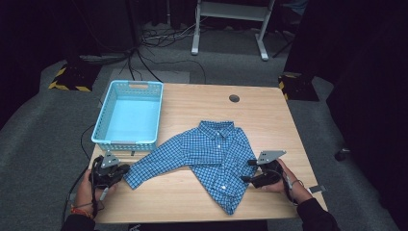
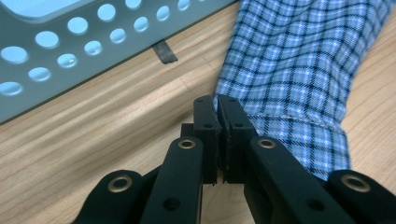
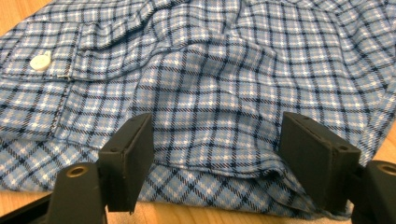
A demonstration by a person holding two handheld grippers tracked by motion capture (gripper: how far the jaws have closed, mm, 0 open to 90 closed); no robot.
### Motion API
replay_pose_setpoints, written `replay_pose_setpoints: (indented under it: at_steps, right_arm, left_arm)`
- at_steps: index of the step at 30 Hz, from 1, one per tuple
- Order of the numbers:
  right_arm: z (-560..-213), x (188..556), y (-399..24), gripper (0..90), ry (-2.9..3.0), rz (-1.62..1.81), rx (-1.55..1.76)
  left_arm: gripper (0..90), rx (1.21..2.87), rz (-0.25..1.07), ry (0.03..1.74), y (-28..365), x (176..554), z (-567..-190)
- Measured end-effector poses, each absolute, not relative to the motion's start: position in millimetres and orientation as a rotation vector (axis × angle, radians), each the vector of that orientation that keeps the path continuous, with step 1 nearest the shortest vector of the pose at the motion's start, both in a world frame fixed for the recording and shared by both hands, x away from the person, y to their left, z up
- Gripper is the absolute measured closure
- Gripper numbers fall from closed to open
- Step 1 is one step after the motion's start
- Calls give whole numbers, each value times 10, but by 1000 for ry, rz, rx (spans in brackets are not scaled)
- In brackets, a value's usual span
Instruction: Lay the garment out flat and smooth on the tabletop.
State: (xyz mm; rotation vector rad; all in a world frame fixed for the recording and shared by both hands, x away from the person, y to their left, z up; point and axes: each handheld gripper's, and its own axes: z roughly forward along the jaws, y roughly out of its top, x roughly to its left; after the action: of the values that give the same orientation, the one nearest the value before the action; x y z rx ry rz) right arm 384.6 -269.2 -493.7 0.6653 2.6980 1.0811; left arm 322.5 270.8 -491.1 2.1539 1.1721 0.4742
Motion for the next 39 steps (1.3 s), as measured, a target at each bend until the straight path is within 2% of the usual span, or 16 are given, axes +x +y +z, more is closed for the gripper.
replay_pose_setpoints:
  at_steps: [6,11,13,17,28,33,39]
  right_arm:
    - [-4942,3845,-2698,270,2696,1089,661]
    - [-4941,3845,-2695,268,2696,1085,661]
    - [-4939,3847,-2693,268,2697,1084,658]
    - [-4932,3849,-2683,267,2700,1072,659]
    - [-4906,3838,-2650,267,2702,1029,659]
    - [-4873,3815,-2618,281,2703,990,633]
    - [-4753,3759,-2569,291,2678,999,629]
  left_arm:
    - [825,2142,491,1180,2708,3216,-4925]
    - [713,2130,511,1183,2724,3189,-4932]
    - [626,2121,522,1197,2728,3183,-4928]
    - [531,2118,527,1182,2693,3162,-4902]
    - [308,2090,551,1086,2517,3069,-4782]
    - [279,2121,533,990,2350,3024,-4757]
    - [286,2204,509,956,2222,3032,-4816]
